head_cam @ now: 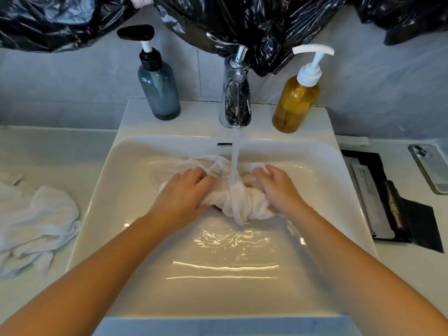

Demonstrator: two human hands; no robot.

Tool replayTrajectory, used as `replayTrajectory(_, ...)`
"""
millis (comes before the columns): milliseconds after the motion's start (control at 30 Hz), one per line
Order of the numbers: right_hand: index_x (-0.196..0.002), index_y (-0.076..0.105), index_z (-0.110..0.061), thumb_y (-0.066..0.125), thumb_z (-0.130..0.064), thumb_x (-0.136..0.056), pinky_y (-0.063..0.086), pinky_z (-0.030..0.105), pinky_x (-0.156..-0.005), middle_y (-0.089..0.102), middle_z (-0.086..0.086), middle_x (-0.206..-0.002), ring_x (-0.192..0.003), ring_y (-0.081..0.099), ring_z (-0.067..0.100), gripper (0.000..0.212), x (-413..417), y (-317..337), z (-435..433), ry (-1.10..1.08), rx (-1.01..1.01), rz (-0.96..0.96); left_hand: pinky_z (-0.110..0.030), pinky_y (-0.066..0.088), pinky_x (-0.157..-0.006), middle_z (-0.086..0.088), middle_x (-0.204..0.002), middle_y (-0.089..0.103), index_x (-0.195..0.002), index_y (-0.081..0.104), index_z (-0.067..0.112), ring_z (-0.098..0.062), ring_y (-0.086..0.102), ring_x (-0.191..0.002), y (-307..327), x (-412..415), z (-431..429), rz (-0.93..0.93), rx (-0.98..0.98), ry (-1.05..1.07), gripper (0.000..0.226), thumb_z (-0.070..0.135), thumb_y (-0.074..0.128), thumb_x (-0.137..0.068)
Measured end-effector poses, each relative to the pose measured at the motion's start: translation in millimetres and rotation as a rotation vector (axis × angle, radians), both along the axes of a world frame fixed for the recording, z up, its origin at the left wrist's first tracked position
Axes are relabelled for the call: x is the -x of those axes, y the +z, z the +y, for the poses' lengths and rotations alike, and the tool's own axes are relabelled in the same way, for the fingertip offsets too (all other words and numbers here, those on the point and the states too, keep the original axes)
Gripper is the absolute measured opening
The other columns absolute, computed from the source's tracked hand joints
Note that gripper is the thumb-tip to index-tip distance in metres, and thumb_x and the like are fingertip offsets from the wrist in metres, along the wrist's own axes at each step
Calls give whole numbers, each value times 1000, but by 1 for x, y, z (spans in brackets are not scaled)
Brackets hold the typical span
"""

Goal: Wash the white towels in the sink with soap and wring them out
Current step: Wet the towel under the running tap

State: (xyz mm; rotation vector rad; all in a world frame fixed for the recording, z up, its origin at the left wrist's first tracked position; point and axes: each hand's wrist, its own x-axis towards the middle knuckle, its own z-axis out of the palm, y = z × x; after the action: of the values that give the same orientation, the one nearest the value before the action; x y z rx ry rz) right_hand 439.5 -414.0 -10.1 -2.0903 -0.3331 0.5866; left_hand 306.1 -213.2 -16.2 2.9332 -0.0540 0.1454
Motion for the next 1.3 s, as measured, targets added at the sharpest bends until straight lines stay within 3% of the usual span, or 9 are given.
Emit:
replayTrajectory(200, -75, 39, -16, 50, -34, -99, 31, 34, -61, 42, 0, -71, -66, 40, 17, 32, -6, 2, -11, 45, 159, -41, -34, 47, -78, 0, -98, 61, -94, 69, 19, -22, 58, -85, 6, 30, 12, -15, 104, -188, 33, 49, 57, -86)
replayTrajectory(367, -89, 53, -19, 45, -28, -103, 38, 29, -67, 54, -5, -81, -76, 51, 12, 19, 3, 11, -1, 97, 103, -65, -43, 37, -108, -8, -142, 49, -141, 46, 18, -29, 44, -132, 8, -17, -13, 115, 60, -39, 59, 29, 68, -87)
replayTrajectory(500, -118, 59, -11, 42, -31, -105, 42, 29, -84, 55, -5, -103, -100, 51, 18, 30, -7, 19, -11, -58, 103, -53, -34, 46, -70, -5, -102, 59, -107, 65, 13, -27, 59, -86, 23, -17, -14, 104, 338, -42, 27, 7, 64, -81)
replayTrajectory(733, -108, 56, -14, 38, -22, -105, 38, 32, -84, 56, 10, -107, -105, 55, 31, 19, -20, 27, -37, -211, 258, -41, -38, 48, -74, 12, -86, 49, -75, 46, 35, -9, 47, -79, 60, 42, 23, 641, 216, -138, 22, 13, 48, -72)
replayTrajectory(867, -140, 47, -20, 52, -20, -99, 40, 39, -97, 51, 10, -137, -122, 50, 31, 41, 7, 32, -33, -27, 451, -296, -28, 49, -77, 9, -87, 63, -87, 63, 25, -10, 56, -78, 82, 42, 10, 829, 396, -100, 6, 30, 61, -85)
replayTrajectory(967, -141, 48, -26, 58, -25, -93, 35, 42, -106, 48, 4, -144, -128, 47, 28, 49, 35, 37, -19, 403, 487, -484, -30, 51, -80, 5, -96, 66, -95, 62, 25, -17, 60, -87, 78, 28, 9, 525, 367, 171, 7, 31, 62, -92)
replayTrajectory(1133, -128, 54, -25, 52, -34, -100, 40, 36, -90, 55, 1, -125, -114, 53, 25, 30, 59, 24, -8, 641, 613, -397, -39, 45, -93, -8, -133, 47, -138, 35, 20, -28, 50, -117, 55, 26, -7, 704, -26, 461, 75, 56, 67, -81)
replayTrajectory(1233, -118, 58, -23, 60, -32, -94, 42, 29, -75, 60, -6, -107, -97, 57, 18, 25, 51, 34, -10, 712, 644, -258, -41, 47, -97, -17, -139, 48, -151, 11, 12, -33, 53, -120, 54, 28, -6, 928, 157, 546, 105, 53, 74, -78)
replayTrajectory(1300, -123, 53, -26, 62, -45, -91, 44, 31, -77, 62, -6, -110, -96, 57, 19, 38, 46, 42, -12, 694, 642, -116, -38, 47, -94, -20, -137, 50, -147, 24, 3, -33, 55, -117, 53, 29, 2, 961, 344, 656, 100, 52, 77, -78)
